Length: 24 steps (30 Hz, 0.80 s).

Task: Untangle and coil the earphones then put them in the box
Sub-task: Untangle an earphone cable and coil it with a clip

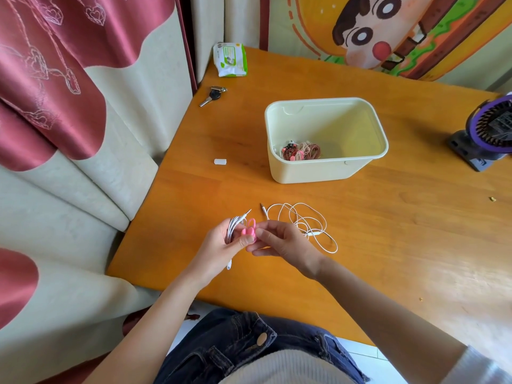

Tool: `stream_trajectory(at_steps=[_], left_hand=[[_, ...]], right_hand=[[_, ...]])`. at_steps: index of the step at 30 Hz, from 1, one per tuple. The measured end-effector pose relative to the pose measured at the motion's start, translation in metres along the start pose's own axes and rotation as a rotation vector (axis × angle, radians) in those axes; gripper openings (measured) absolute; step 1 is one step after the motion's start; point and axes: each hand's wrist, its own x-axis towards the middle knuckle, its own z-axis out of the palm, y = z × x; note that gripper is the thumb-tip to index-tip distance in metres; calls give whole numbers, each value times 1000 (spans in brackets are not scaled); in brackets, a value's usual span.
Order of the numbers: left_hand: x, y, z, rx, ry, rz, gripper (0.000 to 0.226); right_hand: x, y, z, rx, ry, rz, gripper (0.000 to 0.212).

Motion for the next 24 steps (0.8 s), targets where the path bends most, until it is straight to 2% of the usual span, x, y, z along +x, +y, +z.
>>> stream_trajectory(at_steps=[3,7,13,17,21,24], left_hand=[[-2,1,-1,126,19,49,45],[-3,5,3,261,10,85,39],[-3,5,-2,228,79,73,22],[-3,6,-7,85,173,14,12],[-3,8,-9,0,201,-6,9],[-4,12,-7,14,160,-10,7]], right_hand=[[-1,-2,-1,-72,-37,22,24],[-1,-5,-3,-101,-23,57,11],[1,-4,-8,131,-1,126,25],[-2,-7,-13,379,-40,191,19],[-2,-7,-14,418,-14,228,16],[-3,-7,-13,437,-9,226,13]])
